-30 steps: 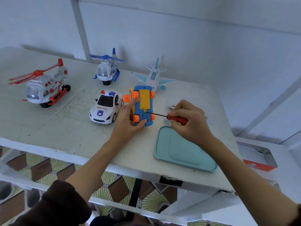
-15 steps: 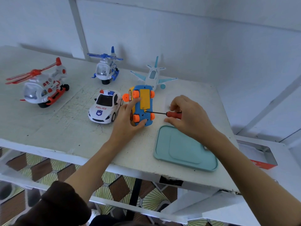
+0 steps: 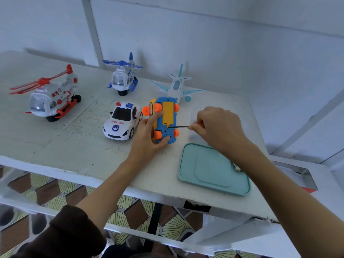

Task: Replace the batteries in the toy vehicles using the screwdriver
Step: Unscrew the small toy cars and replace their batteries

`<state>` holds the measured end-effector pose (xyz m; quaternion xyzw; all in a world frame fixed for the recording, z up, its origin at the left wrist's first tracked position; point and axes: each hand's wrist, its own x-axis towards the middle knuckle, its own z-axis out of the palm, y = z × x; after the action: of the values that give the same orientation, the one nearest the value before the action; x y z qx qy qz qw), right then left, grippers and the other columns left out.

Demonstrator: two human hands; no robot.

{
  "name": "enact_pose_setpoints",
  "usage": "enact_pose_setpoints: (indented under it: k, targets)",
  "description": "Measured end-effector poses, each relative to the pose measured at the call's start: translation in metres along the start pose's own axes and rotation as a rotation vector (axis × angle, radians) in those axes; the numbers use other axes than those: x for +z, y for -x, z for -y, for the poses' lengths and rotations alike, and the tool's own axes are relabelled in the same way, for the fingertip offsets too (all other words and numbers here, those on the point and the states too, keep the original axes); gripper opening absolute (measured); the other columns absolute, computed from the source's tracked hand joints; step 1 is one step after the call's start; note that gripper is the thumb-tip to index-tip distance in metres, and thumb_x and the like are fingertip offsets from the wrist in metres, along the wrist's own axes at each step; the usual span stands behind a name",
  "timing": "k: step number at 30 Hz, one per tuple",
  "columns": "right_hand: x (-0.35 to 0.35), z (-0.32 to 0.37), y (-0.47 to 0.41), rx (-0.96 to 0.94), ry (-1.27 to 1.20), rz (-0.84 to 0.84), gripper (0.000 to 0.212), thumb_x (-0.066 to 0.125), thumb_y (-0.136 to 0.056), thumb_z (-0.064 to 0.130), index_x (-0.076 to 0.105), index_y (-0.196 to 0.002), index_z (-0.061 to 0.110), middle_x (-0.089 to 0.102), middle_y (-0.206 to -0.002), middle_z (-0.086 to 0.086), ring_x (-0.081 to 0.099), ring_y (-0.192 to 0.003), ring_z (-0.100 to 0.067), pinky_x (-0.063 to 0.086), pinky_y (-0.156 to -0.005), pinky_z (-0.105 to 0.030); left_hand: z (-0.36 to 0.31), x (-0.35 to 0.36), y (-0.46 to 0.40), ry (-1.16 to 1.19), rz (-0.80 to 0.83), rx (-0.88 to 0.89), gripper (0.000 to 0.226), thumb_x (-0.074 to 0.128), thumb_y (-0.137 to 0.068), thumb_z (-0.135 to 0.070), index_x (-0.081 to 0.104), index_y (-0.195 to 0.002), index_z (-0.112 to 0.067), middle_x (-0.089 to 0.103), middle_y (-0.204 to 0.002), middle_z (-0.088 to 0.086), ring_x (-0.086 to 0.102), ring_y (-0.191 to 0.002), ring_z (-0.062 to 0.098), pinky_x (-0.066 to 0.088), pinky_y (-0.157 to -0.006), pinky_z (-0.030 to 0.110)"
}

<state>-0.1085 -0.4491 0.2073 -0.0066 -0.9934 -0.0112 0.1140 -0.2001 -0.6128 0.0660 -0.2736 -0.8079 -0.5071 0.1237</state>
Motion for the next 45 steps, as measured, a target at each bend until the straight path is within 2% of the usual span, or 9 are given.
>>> enact_pose_setpoints:
  k: [3, 9, 16, 23, 30, 35, 38, 41, 45]
  targets:
    - [0.001, 0.003, -0.002, 0.028, 0.008, 0.005, 0.044, 0.036, -0.096, 0.044, 0.061, -0.088, 0.009, 0.052, -0.080, -0.002, 0.050, -0.073, -0.021, 0.028, -0.054, -0.027, -0.002, -0.001, 0.001, 0.022, 0.014, -0.002, 0.067, 0.067, -0.075, -0.039, 0.035, -0.133, -0.040, 0.044, -0.116, 0.000, 0.047, -0.104, 0.006, 0.048, -0.082, 0.023]
    - [-0.002, 0.007, 0.001, -0.010, -0.107, 0.027, 0.021, 0.059, -0.086, 0.033, 0.048, -0.087, 0.015, 0.060, -0.096, -0.003, 0.051, -0.081, -0.024, 0.032, -0.066, -0.027, -0.004, -0.001, 0.000, 0.024, -0.015, 0.001, 0.065, 0.065, -0.074, -0.039, 0.036, -0.132, -0.041, 0.046, -0.115, 0.001, 0.044, -0.101, 0.008, 0.044, -0.082, 0.020]
    - [0.009, 0.002, -0.001, 0.101, -0.133, 0.152, 0.040, 0.050, -0.091, 0.044, 0.052, -0.071, 0.008, 0.053, -0.072, -0.006, 0.048, -0.071, -0.024, 0.024, -0.049, -0.025, -0.002, 0.000, 0.001, 0.068, -0.006, -0.025, 0.066, 0.066, -0.076, -0.032, 0.034, -0.132, -0.045, 0.043, -0.121, -0.002, 0.046, -0.108, 0.010, 0.046, -0.083, 0.018]
    - [0.000, 0.001, -0.001, 0.050, -0.242, 0.132, 0.025, 0.067, -0.081, 0.022, 0.044, -0.088, 0.016, 0.053, -0.097, -0.003, 0.055, -0.089, -0.025, 0.036, -0.069, -0.029, -0.003, -0.001, 0.000, 0.053, 0.001, -0.032, 0.067, 0.067, -0.075, -0.035, 0.034, -0.132, -0.045, 0.045, -0.121, 0.003, 0.046, -0.108, 0.011, 0.045, -0.084, 0.019]
    - [0.006, 0.001, -0.004, 0.068, -0.017, 0.185, 0.047, 0.039, -0.094, 0.046, 0.062, -0.092, 0.005, 0.056, -0.082, -0.006, 0.051, -0.075, -0.025, 0.030, -0.053, -0.026, 0.002, -0.002, -0.001, 0.084, -0.011, -0.049, 0.067, 0.061, -0.073, -0.047, 0.034, -0.133, -0.044, 0.045, -0.125, -0.002, 0.050, -0.112, 0.019, 0.052, -0.087, 0.043]
    - [0.005, -0.001, 0.001, 0.026, -0.246, 0.120, 0.033, 0.068, -0.080, 0.035, 0.042, -0.086, 0.015, 0.052, -0.093, 0.000, 0.054, -0.086, -0.023, 0.033, -0.067, -0.028, -0.002, -0.003, 0.000, 0.094, 0.010, -0.062, 0.067, 0.060, -0.071, -0.050, 0.033, -0.132, -0.046, 0.045, -0.124, 0.001, 0.050, -0.110, 0.018, 0.053, -0.087, 0.043]
    - [0.003, 0.000, -0.002, 0.020, -0.120, 0.063, 0.025, 0.061, -0.085, 0.036, 0.049, -0.085, 0.014, 0.054, -0.093, -0.001, 0.055, -0.086, -0.023, 0.033, -0.066, -0.027, -0.004, -0.004, 0.000, 0.066, 0.010, -0.047, 0.067, 0.058, -0.070, -0.052, 0.032, -0.131, -0.046, 0.044, -0.122, 0.001, 0.049, -0.109, 0.016, 0.052, -0.086, 0.041]
    - [0.002, 0.000, -0.008, 0.024, 0.074, 0.073, 0.041, 0.045, -0.091, 0.048, 0.059, -0.092, 0.009, 0.060, -0.090, -0.005, 0.052, -0.077, -0.023, 0.032, -0.061, -0.027, -0.005, -0.004, 0.000, 0.066, 0.013, -0.051, 0.066, 0.058, -0.070, -0.052, 0.032, -0.131, -0.045, 0.045, -0.122, 0.002, 0.049, -0.109, 0.017, 0.053, -0.086, 0.042]
    - [0.004, -0.001, -0.006, 0.008, -0.106, 0.064, 0.037, 0.055, -0.086, 0.046, 0.053, -0.089, 0.009, 0.055, -0.093, -0.003, 0.052, -0.080, -0.024, 0.033, -0.065, -0.028, -0.005, -0.003, 0.001, 0.033, 0.012, -0.036, 0.066, 0.058, -0.070, -0.051, 0.032, -0.131, -0.045, 0.042, -0.115, -0.001, 0.048, -0.108, 0.017, 0.052, -0.085, 0.043]
